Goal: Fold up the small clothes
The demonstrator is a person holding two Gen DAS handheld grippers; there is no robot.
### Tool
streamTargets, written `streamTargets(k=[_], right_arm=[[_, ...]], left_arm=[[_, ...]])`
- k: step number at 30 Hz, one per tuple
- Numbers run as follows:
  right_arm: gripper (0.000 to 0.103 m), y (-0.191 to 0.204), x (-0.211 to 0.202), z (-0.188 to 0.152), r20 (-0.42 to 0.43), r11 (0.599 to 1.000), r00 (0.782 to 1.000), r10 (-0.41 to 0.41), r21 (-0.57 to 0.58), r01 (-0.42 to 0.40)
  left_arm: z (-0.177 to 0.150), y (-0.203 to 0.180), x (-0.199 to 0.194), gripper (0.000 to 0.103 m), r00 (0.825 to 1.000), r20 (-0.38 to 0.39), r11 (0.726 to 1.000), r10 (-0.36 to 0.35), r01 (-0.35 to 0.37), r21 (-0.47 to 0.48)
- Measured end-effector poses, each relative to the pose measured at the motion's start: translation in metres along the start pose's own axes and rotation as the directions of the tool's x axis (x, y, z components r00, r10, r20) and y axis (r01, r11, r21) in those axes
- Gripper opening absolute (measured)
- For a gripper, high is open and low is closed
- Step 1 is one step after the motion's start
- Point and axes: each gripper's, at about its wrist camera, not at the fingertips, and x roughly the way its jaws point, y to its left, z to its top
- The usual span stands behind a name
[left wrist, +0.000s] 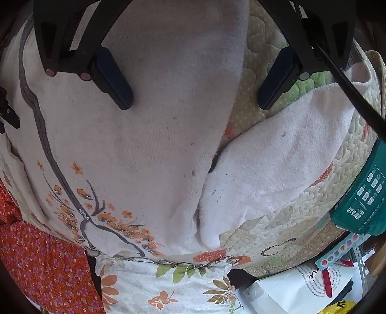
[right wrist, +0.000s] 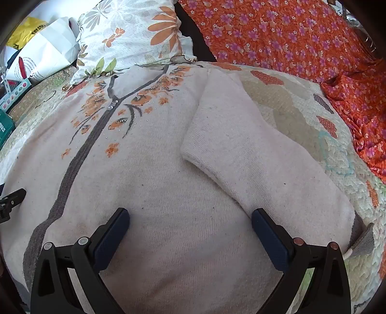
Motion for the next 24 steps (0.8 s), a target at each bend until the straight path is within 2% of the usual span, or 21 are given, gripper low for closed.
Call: streamTargets(k=[24], right_arm=[[0.103,-0.0018,0.0006,-0.0008,0.002,1.000,1.000,0.000,-0.004,0.000]], left_arm=[[0.0000,0.0000,0.0000,0.103,1.000,-0.003,1.000,0.001,-0.001,0.001]])
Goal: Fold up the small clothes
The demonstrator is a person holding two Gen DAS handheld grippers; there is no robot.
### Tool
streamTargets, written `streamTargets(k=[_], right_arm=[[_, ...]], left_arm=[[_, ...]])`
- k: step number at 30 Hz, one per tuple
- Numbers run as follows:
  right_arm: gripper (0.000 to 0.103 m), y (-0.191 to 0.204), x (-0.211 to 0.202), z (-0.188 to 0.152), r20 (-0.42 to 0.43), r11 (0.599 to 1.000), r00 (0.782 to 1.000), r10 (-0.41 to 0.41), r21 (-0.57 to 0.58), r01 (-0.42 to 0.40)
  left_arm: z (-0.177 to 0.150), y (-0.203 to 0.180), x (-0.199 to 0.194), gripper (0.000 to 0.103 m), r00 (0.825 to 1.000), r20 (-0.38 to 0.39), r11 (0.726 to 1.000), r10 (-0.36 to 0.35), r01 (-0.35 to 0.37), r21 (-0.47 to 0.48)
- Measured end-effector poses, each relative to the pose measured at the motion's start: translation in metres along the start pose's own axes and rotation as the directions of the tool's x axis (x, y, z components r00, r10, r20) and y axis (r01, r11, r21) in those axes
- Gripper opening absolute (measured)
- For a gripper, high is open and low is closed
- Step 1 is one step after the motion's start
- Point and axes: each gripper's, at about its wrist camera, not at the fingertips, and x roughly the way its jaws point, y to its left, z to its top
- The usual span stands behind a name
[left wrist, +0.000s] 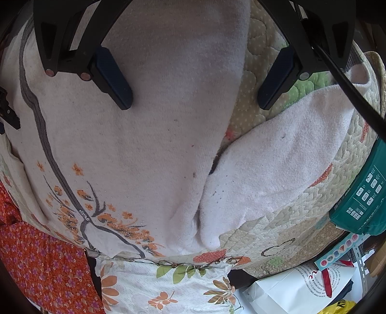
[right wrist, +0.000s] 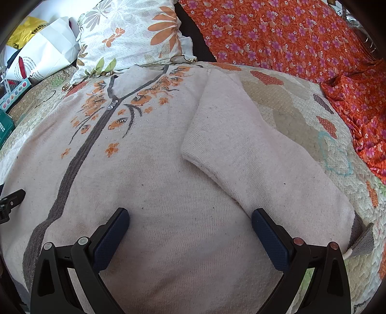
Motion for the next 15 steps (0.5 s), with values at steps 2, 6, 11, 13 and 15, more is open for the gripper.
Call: streamTargets(k=[2,6,11,13,15], right_arm=[[0.103,-0.0003,0.0001,-0.0001,0.000,1.000,1.000,0.000,0.000,0.000],[0.103,-0.0005,0.0002,-0.0001,0.001,1.000,1.000,0.000,-0.001,0.000],[0.103,-0.0010,0.0005,-0.0004,0.001,1.000,1.000,0.000,-0.001,0.000],[0.103,-0.0012,0.0005,-0.0006,0.001,1.000,1.000,0.001,-0.001,-0.001],[0.103,-0.0016,0.0008,-0.0007,0.003,1.000,1.000,0.003,-0.001,-0.003]], left_arm=[[0.0000,-0.0001,0.0000,0.103,1.000,0.001,1.000,0.001,-0.001,0.001],[0.0001,0.0000,0.0001,0.103,1.000,0.000,1.000,0.001,-0.001,0.001],[0.0000,0.0000,0.0000,0.103,1.000,0.001,1.000,0.001,-0.001,0.001],[0.0001,-0.0001,0.0000,0.103,1.000,0.001,1.000,0.001,-0.001,0.002],[0.0001,0.0001,0.0000,0.103,1.000,0.002,1.000,0.001,-0.001,0.002]])
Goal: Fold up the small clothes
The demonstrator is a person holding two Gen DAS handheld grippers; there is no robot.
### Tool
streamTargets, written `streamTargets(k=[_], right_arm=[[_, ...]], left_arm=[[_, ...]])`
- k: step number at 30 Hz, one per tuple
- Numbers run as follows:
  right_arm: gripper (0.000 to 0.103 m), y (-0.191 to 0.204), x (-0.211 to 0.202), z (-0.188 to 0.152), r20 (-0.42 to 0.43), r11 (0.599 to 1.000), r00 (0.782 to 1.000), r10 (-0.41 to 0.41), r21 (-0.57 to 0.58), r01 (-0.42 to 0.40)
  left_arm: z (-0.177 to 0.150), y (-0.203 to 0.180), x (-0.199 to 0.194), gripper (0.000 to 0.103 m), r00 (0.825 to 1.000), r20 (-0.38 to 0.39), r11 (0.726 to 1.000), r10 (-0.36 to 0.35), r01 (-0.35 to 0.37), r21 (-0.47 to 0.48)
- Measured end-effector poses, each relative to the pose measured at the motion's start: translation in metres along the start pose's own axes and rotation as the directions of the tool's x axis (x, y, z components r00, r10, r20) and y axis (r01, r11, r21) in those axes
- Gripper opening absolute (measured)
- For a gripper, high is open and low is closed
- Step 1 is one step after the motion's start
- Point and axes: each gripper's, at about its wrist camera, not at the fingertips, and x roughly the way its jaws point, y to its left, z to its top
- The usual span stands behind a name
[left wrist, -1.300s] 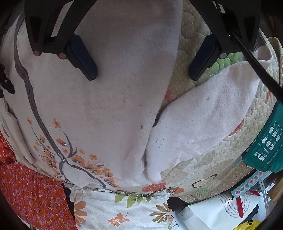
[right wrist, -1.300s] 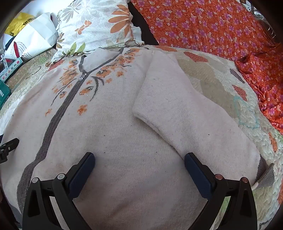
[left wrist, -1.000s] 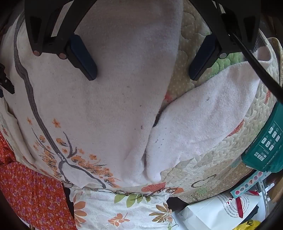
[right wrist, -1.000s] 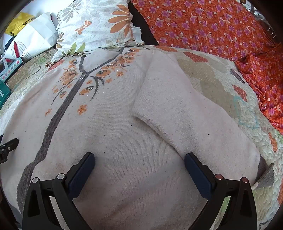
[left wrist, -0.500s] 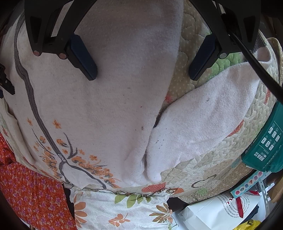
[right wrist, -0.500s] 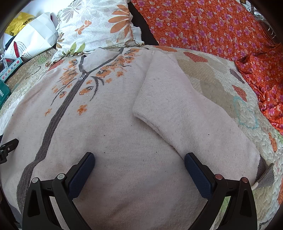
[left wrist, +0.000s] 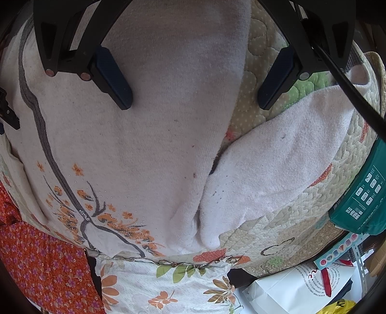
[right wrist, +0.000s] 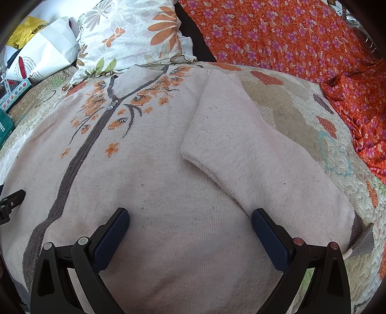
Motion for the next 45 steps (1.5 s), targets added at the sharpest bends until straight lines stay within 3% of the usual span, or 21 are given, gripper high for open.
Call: streamTargets(k=[5,9,11,13,15,21,22,26,27,28,30,31,42,45], right_arm=[[0.103,-0.007,0.004,-0.004,0.000,1.000,1.000,0.021,0.004,-0.021],[0.102,-0.005,0.001,-0.001,-0.002,0.999,0.999,0.035,0.001,-0.035],[0.091,-0.007,-0.007,-0.001,0.002,0.999,0.999,0.044,-0.008,-0.044],[0.071,-0.015,-0.019,-0.003,0.023,0.999,0.999,0.043,0.022,-0.044],[0.070,-0.034,-0.034,-0.007,0.044,0.990,0.997,0.066,0.124,-0.071],[0.071,-0.080,-0.047,-0.038,0.012,0.948,1.000,0.002,0.318,-0.006],[0.070,-0.082,-0.044,-0.043,-0.020,0.947,1.000,-0.005,0.321,0.012],[0.069,-0.076,-0.045,-0.048,-0.018,0.960,0.996,-0.089,0.266,0.090],[0.061,-0.074,-0.045,-0.047,-0.026,0.960,0.995,-0.093,0.261,0.096],[0.040,-0.073,-0.045,-0.048,-0.024,0.962,0.996,-0.090,0.256,0.093],[0.012,-0.073,-0.048,-0.048,-0.033,0.963,0.998,-0.051,0.261,0.058],[0.009,-0.074,-0.049,-0.048,-0.038,0.961,0.999,-0.032,0.272,0.041],[0.007,-0.076,-0.089,-0.089,-0.082,0.922,0.994,0.074,0.384,-0.037],[0.011,-0.077,-0.096,-0.085,-0.043,0.919,0.993,0.111,0.385,-0.086]], left_arm=[[0.001,0.001,-0.001,0.103,1.000,-0.001,1.000,-0.004,0.004,0.003],[0.000,0.001,-0.010,0.100,0.998,-0.011,0.998,-0.069,0.069,0.001],[0.000,-0.003,-0.016,0.094,0.992,-0.006,0.992,-0.126,0.126,0.001],[-0.001,-0.006,-0.025,0.092,0.988,0.013,0.988,-0.155,0.155,0.016],[-0.003,-0.008,-0.032,0.092,0.986,0.031,0.986,-0.167,0.166,0.031],[-0.002,-0.012,-0.042,0.092,0.977,0.038,0.977,-0.208,0.206,0.047],[-0.002,-0.014,-0.043,0.092,0.975,0.036,0.975,-0.217,0.215,0.051],[-0.005,-0.021,-0.045,0.092,0.973,0.036,0.972,-0.226,0.223,0.079],[-0.006,-0.023,-0.046,0.092,0.973,0.038,0.970,-0.228,0.224,0.091],[-0.008,-0.025,-0.048,0.092,0.972,0.040,0.969,-0.230,0.225,0.102],[-0.010,-0.028,-0.050,0.092,0.971,0.040,0.965,-0.237,0.231,0.121],[-0.011,-0.030,-0.051,0.092,0.970,0.043,0.964,-0.239,0.232,0.128],[-0.013,-0.031,-0.054,0.092,0.966,0.039,0.960,-0.256,0.250,0.125],[-0.013,-0.032,-0.056,0.092,0.963,0.044,0.957,-0.266,0.259,0.130]])
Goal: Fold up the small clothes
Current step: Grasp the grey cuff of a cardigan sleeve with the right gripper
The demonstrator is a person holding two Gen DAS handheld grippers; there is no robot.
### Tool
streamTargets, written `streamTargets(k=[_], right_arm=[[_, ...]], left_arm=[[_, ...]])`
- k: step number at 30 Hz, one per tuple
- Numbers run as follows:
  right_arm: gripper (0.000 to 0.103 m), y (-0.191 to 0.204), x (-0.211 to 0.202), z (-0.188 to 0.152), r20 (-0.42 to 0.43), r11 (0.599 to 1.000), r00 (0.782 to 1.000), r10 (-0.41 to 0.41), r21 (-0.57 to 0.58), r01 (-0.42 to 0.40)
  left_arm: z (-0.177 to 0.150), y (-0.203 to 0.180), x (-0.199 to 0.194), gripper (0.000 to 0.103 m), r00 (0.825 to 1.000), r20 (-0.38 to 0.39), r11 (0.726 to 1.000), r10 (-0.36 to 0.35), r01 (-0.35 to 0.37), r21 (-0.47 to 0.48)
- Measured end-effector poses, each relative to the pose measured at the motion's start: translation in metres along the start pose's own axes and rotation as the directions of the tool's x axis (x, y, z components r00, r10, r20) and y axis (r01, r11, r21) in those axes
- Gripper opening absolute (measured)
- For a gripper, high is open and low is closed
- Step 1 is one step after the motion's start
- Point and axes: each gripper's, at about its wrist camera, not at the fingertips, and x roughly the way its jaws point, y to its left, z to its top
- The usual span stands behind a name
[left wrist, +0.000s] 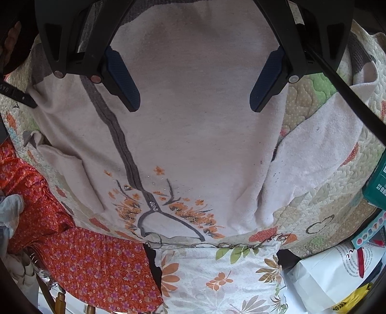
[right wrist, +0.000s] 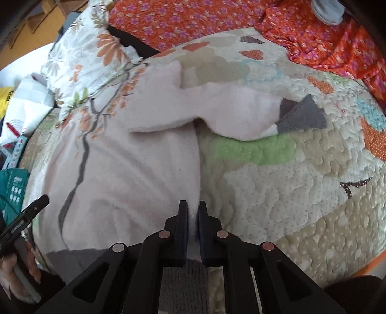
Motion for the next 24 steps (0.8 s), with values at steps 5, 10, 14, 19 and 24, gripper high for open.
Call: streamTargets(k=[5,10,14,19,24], right_arm=[[0.043,-0.021,-0.006,0.024,0.043,0.993,0.999,0.021,0.117,-0.026],[0.047,-0.045,0.003,0.047,0.018,0.968,0.998,0.056,0.243,-0.059],[0.047,-0.026,-0.002,0.028,-0.033,0.978,0.995,0.099,0.186,-0.091],[0.052,-0.010,0.005,-0.018,-0.109,0.982,0.989,0.102,0.168,-0.083],[0.008,0.006,-0.002,-0.040,-0.129,0.991,0.988,0.082,0.117,-0.067]], left_arm=[[0.000,0.004,0.000,0.092,1.000,0.003,1.000,0.001,-0.001,-0.001],[0.001,0.008,-0.004,0.092,0.999,0.006,0.999,-0.047,0.047,-0.020],[0.002,0.001,-0.013,0.092,0.998,0.045,0.999,-0.051,0.050,0.020],[0.003,-0.005,-0.015,0.092,0.997,0.044,0.997,-0.065,0.063,0.035],[0.000,-0.006,-0.019,0.092,0.997,0.047,0.998,-0.053,0.051,0.040]])
